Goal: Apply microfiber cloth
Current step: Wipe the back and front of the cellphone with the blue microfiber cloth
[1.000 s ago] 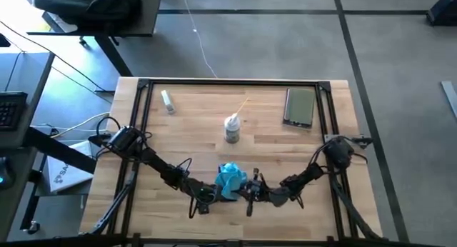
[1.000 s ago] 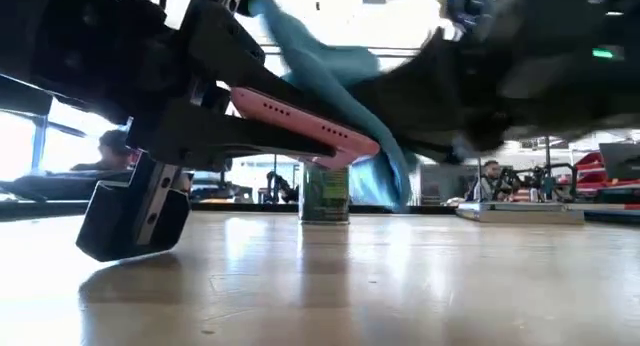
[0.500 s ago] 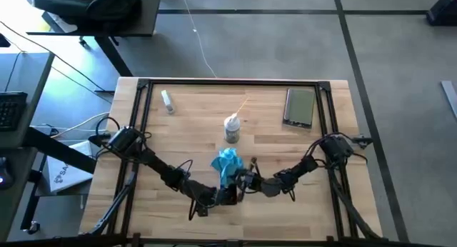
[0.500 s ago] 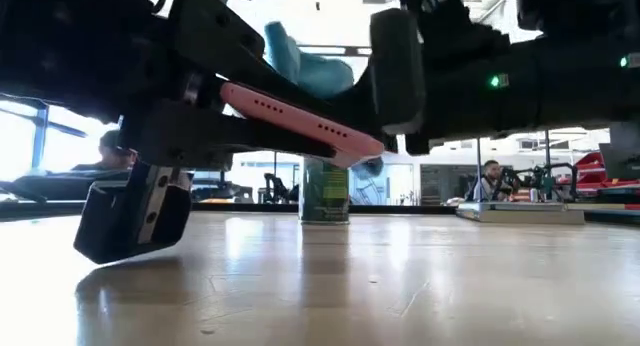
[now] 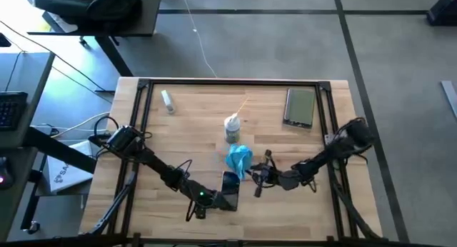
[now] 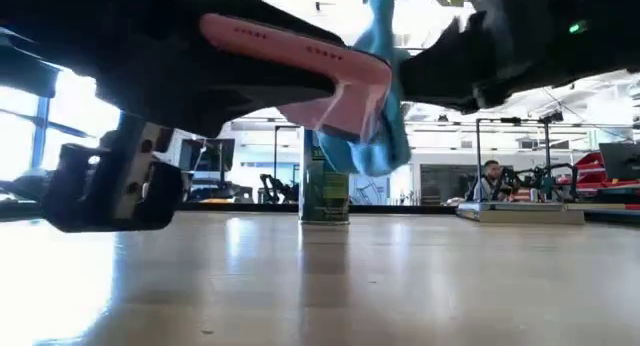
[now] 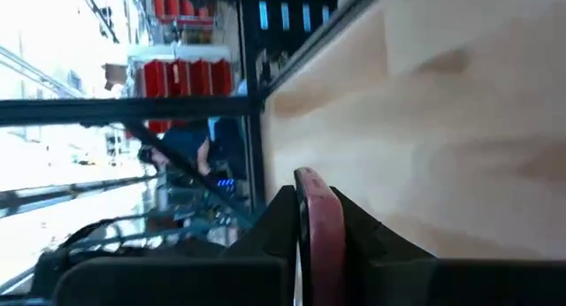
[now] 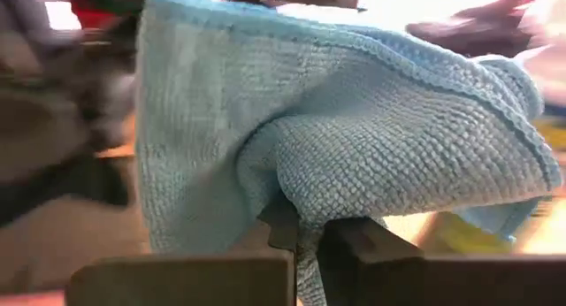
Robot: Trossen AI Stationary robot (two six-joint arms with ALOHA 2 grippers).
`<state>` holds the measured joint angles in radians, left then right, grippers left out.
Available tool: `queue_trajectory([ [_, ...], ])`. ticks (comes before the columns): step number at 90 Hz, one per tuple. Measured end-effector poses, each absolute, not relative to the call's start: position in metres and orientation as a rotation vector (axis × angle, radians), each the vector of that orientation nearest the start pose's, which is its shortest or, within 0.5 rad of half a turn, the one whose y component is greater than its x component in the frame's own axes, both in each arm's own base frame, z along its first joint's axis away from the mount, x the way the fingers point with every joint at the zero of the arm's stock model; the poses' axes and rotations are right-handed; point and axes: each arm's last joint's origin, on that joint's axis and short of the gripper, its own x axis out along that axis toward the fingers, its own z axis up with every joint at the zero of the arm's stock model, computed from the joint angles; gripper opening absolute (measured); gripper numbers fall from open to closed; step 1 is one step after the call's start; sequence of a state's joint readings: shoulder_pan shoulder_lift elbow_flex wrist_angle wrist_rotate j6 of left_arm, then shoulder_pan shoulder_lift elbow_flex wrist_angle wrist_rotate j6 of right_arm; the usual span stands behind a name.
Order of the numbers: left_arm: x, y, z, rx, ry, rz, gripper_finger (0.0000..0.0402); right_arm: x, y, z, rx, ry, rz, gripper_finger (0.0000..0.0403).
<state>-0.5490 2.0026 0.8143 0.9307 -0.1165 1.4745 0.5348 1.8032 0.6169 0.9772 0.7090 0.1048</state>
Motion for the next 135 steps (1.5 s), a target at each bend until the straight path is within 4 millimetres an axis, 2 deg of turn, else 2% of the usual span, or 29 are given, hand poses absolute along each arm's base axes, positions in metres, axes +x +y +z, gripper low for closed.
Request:
queue_trajectory([
  [8, 0.319, -0.188, 0.113, 1.488, -0.153, -0.594, 0.0012, 0.286, 0.150, 0.143, 0.017, 0.170, -0.085, 0.0000],
  [19, 0.323, -0.184, 0.112, 1.465, -0.174, -0.654, 0.0012, 0.303, 0.157, 0.147, 0.028, 0.260, -0.012, 0.0000],
  [29, 0.327, -0.183, 0.113, 1.456, -0.178, -0.681, 0.0012, 0.321, 0.166, 0.147, 0.007, 0.335, 0.023, 0.0000],
  [44, 0.327, -0.183, 0.112, 1.495, -0.182, -0.690, 0.0012, 0.339, 0.174, 0.143, 0.028, 0.351, 0.131, 0.0000],
  [56, 0.325, -0.186, 0.109, 1.507, -0.164, -0.699, 0.0012, 0.343, 0.169, 0.130, 0.042, 0.379, 0.122, 0.0000],
  [66, 0.324, -0.187, 0.109, 1.508, -0.153, -0.691, 0.0012, 0.345, 0.158, 0.122, 0.045, 0.375, -0.002, 0.0000],
  [86, 0.323, -0.192, 0.116, 1.525, -0.198, -0.644, 0.0012, 0.332, 0.135, 0.104, -0.036, 0.377, -0.226, 0.0000],
  [98, 0.322, -0.191, 0.112, 1.511, -0.158, -0.660, 0.0012, 0.318, 0.132, 0.120, 0.016, 0.322, -0.226, 0.0000],
  [116, 0.322, -0.192, 0.112, 1.478, -0.153, -0.665, 0.0012, 0.292, 0.143, 0.144, -0.002, 0.278, -0.194, 0.0000],
  [135, 0.322, -0.192, 0.112, 1.481, -0.136, -0.646, 0.0012, 0.271, 0.160, 0.148, -0.001, 0.367, -0.123, 0.0000],
])
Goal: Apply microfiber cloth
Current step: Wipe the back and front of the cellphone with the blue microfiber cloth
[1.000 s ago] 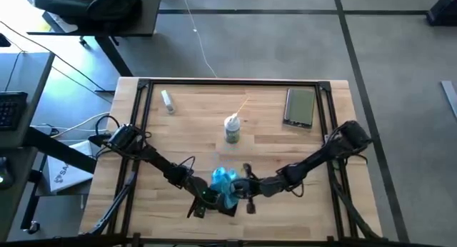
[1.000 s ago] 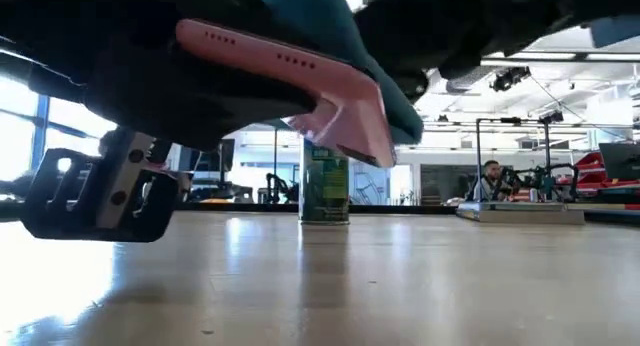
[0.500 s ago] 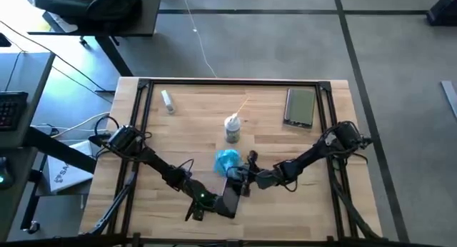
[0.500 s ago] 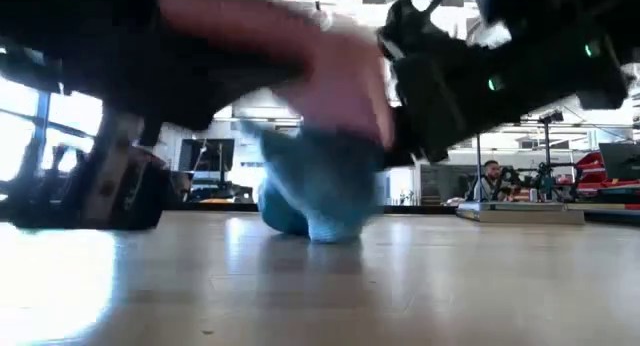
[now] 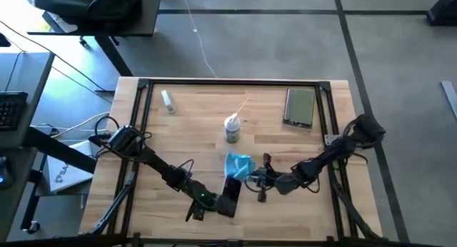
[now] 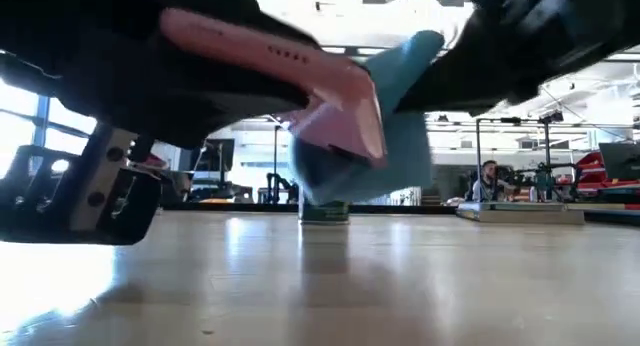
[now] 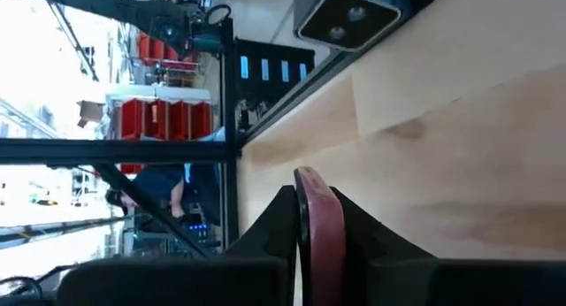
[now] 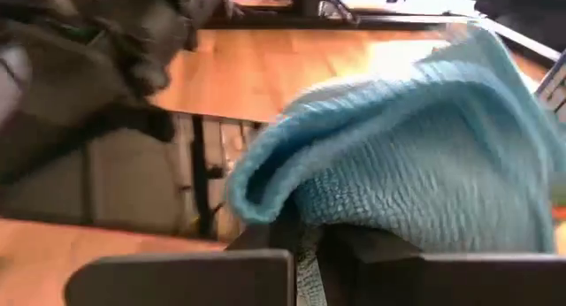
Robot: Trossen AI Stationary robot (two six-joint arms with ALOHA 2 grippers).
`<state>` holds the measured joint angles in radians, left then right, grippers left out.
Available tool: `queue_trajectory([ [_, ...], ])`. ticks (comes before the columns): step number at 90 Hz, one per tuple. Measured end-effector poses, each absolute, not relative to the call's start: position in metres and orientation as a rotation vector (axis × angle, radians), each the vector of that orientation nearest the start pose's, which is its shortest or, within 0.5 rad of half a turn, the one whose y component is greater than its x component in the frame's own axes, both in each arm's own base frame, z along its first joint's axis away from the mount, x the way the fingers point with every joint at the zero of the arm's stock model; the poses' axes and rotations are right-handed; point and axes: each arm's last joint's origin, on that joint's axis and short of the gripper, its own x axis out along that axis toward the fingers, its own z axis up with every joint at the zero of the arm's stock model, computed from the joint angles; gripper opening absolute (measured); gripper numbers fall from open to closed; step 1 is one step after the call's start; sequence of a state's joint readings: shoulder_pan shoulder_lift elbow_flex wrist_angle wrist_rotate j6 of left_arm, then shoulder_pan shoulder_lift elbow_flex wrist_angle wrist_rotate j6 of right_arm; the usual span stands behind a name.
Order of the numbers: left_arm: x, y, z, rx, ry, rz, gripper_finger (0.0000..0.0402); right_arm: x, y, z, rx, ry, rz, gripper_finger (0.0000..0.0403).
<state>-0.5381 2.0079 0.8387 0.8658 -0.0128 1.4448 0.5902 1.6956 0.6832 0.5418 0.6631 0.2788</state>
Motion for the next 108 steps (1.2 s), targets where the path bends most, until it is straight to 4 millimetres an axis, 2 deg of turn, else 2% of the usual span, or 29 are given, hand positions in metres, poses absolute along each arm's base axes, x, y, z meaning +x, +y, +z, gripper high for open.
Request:
queue_trajectory([
  [13, 0.322, -0.191, 0.112, 1.484, -0.123, -0.635, 0.0012, 0.249, 0.169, 0.155, -0.018, 0.487, -0.084, 0.0000],
  [25, 0.322, -0.191, 0.111, 1.484, -0.123, -0.636, 0.0012, 0.227, 0.166, 0.177, 0.025, 0.616, -0.137, 0.0000],
  [34, 0.323, -0.191, 0.112, 1.482, -0.127, -0.638, 0.0012, 0.225, 0.164, 0.187, 0.074, 0.611, -0.112, 0.0000],
  [43, 0.324, -0.189, 0.112, 1.481, -0.126, -0.635, 0.0012, 0.236, 0.165, 0.187, 0.073, 0.583, -0.061, 0.0000],
  [55, 0.324, -0.189, 0.112, 1.507, -0.128, -0.627, 0.0012, 0.258, 0.168, 0.164, 0.039, 0.555, -0.021, 0.0000],
  [73, 0.324, -0.189, 0.111, 1.515, -0.128, -0.627, 0.0012, 0.299, 0.173, 0.131, 0.121, 0.404, 0.166, 0.0000],
  [96, 0.322, -0.189, 0.108, 1.510, -0.120, -0.662, 0.0012, 0.343, 0.180, 0.117, 0.093, 0.343, 0.285, 0.0000],
  [108, 0.321, -0.191, 0.108, 1.517, -0.114, -0.650, 0.0012, 0.350, 0.177, 0.109, 0.084, 0.272, 0.235, 0.0000],
])
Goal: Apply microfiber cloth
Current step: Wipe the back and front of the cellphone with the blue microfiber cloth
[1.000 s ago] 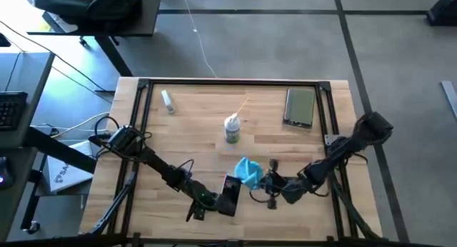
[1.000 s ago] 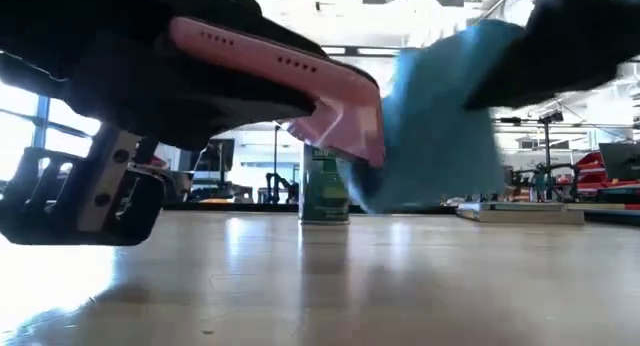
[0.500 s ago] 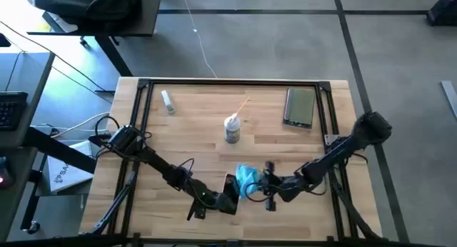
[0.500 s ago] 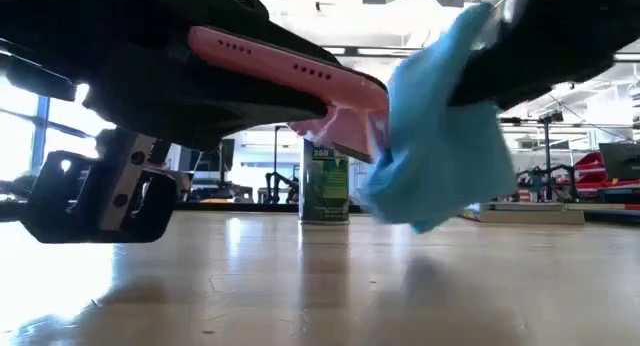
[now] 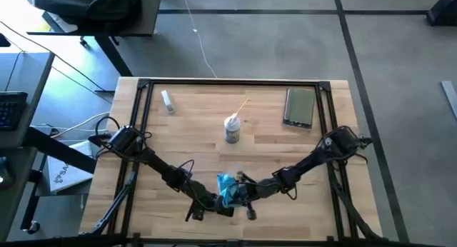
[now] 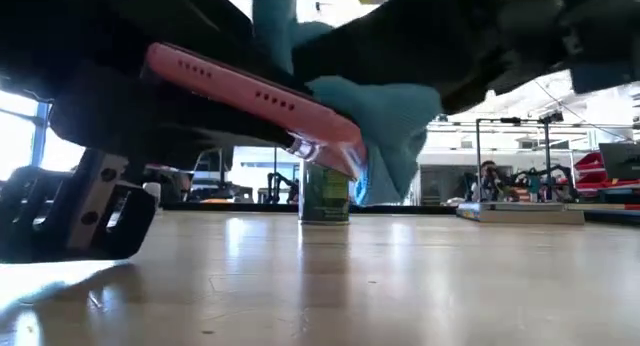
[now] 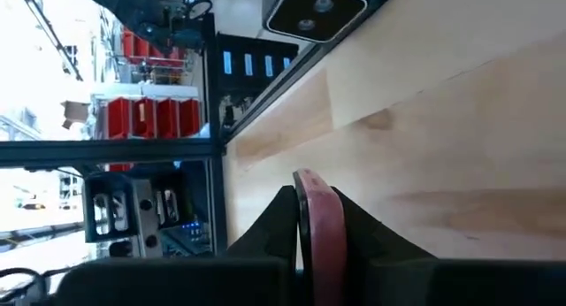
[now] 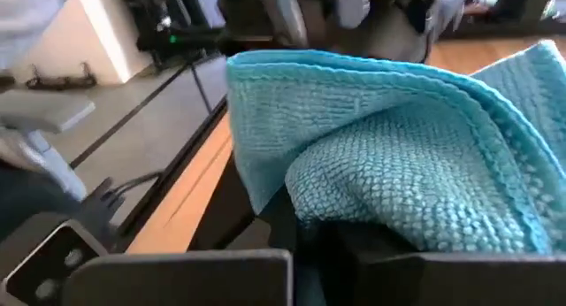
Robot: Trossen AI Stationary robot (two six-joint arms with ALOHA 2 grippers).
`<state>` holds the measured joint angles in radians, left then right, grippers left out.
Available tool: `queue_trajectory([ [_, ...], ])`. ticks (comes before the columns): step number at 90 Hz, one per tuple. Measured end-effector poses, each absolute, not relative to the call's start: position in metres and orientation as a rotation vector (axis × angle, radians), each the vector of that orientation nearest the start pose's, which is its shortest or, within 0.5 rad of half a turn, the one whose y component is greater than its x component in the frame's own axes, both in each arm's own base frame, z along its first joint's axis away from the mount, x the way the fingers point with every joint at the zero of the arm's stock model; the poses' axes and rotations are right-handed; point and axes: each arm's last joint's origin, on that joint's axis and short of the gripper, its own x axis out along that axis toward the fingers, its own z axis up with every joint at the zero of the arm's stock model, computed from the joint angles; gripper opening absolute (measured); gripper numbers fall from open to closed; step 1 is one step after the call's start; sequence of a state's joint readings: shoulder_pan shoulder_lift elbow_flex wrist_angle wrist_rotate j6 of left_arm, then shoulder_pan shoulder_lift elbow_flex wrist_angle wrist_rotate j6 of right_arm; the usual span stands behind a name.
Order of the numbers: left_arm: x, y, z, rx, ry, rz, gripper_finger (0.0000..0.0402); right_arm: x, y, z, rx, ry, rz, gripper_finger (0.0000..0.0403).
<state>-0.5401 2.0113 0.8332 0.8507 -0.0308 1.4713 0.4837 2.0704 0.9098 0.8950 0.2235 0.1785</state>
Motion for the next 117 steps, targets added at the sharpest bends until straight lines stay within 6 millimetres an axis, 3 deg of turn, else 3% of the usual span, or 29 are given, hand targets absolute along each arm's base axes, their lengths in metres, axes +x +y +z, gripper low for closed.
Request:
queue_trajectory([
  [16, 0.320, -0.193, 0.108, 1.575, -0.061, -0.564, 0.0012, 0.333, 0.159, 0.094, 0.116, 0.192, 0.000, 0.0000],
  [38, 0.319, -0.195, 0.110, 1.573, -0.079, -0.562, 0.0012, 0.292, 0.136, 0.072, 0.120, 0.196, -0.182, 0.0000],
  [45, 0.322, -0.196, 0.118, 1.592, -0.122, -0.511, 0.0012, 0.277, 0.131, 0.066, 0.102, 0.218, -0.219, 0.0000],
  [72, 0.321, -0.195, 0.115, 1.596, -0.093, -0.515, 0.0012, 0.254, 0.143, 0.105, 0.118, 0.099, -0.122, 0.0000],
  [95, 0.321, -0.194, 0.113, 1.596, -0.078, -0.528, 0.0012, 0.229, 0.157, 0.128, 0.247, 0.218, 0.076, 0.0000],
  [105, 0.321, -0.194, 0.113, 1.588, -0.096, -0.542, 0.0012, 0.235, 0.162, 0.131, 0.311, 0.317, 0.124, 0.0000],
  [117, 0.321, -0.194, 0.114, 1.586, -0.098, -0.543, 0.0012, 0.254, 0.169, 0.133, 0.305, 0.363, 0.211, 0.0000],
])
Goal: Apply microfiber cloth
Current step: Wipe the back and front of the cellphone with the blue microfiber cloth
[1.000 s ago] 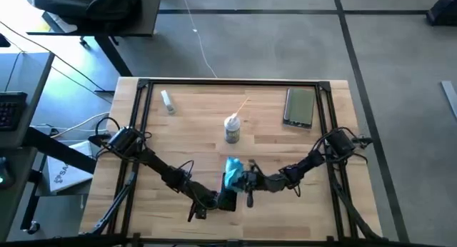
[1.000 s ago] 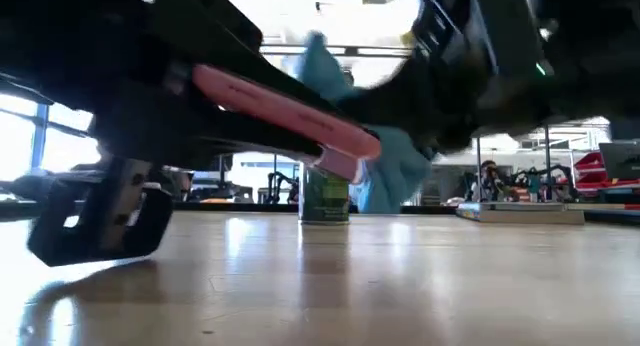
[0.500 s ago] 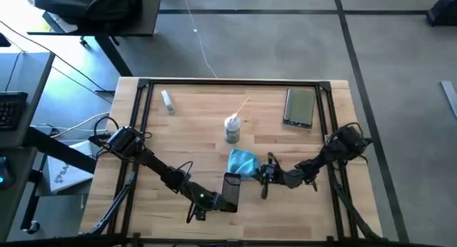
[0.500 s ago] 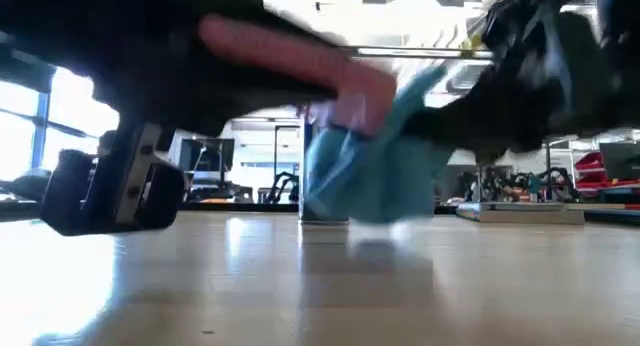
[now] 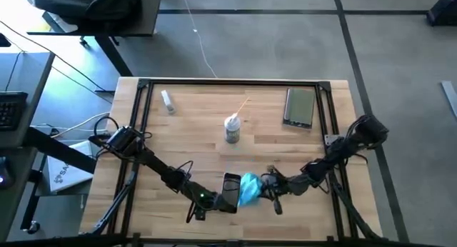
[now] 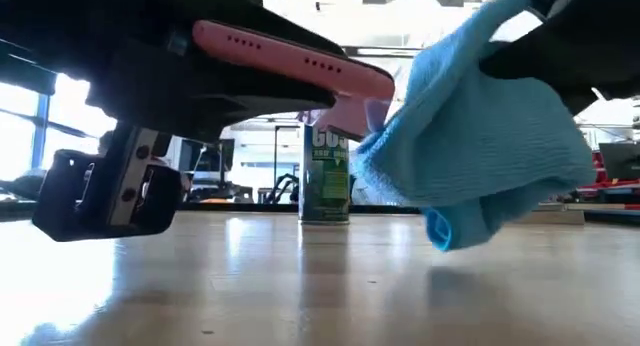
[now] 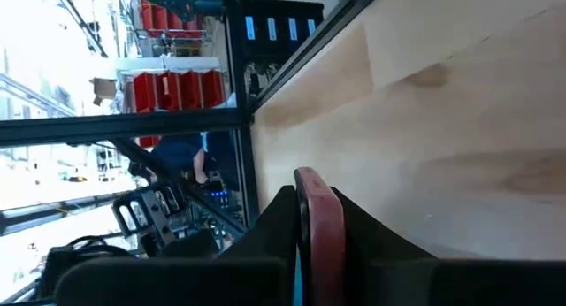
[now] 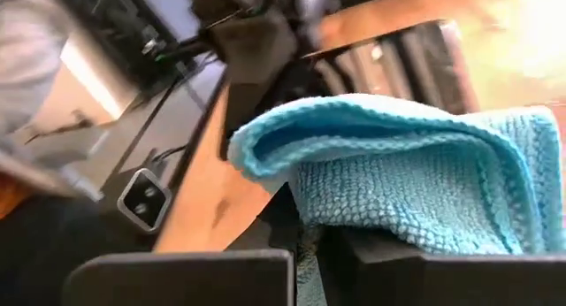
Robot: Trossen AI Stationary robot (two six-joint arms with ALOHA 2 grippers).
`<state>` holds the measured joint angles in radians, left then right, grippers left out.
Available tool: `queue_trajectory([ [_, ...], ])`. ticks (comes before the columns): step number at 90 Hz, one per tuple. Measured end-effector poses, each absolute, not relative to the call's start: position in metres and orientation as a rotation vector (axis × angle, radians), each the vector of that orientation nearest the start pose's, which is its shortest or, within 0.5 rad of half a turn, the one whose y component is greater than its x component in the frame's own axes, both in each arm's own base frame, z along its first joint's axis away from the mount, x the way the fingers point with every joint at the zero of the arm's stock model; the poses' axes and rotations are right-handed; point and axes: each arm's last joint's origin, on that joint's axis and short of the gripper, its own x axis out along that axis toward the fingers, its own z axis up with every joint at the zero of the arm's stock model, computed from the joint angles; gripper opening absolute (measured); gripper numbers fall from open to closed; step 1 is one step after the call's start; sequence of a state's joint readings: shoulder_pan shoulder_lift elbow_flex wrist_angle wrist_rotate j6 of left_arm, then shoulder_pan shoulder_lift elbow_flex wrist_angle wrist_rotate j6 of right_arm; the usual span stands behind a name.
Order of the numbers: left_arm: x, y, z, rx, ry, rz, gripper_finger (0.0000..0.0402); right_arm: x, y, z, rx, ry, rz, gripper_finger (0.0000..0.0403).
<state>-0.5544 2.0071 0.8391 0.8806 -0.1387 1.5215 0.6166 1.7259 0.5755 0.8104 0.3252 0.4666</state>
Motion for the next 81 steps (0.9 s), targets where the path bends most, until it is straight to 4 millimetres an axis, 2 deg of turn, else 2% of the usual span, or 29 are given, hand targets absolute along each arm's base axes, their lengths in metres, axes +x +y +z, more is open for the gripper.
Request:
queue_trajectory([
  [18, 0.321, -0.194, 0.113, 1.586, -0.097, -0.546, 0.0012, 0.295, 0.174, 0.135, 0.181, 0.304, 0.205, 0.0000],
  [31, 0.320, -0.194, 0.111, 1.591, -0.080, -0.544, 0.0012, 0.320, 0.172, 0.121, 0.167, 0.231, 0.099, 0.0000],
  [45, 0.318, -0.196, 0.109, 1.615, -0.056, -0.530, 0.0012, 0.340, 0.179, 0.103, 0.157, 0.131, -0.015, 0.0000],
  [61, 0.317, -0.196, 0.107, 1.614, -0.047, -0.539, 0.0012, 0.368, 0.179, 0.088, 0.147, 0.089, -0.092, 0.0000],
  [72, 0.317, -0.196, 0.108, 1.602, -0.039, -0.532, 0.0012, 0.376, 0.168, 0.082, 0.155, 0.087, -0.174, 0.0000],
  [81, 0.317, -0.196, 0.108, 1.590, -0.037, -0.524, 0.0012, 0.373, 0.155, 0.076, 0.129, 0.096, -0.257, 0.0000],
])
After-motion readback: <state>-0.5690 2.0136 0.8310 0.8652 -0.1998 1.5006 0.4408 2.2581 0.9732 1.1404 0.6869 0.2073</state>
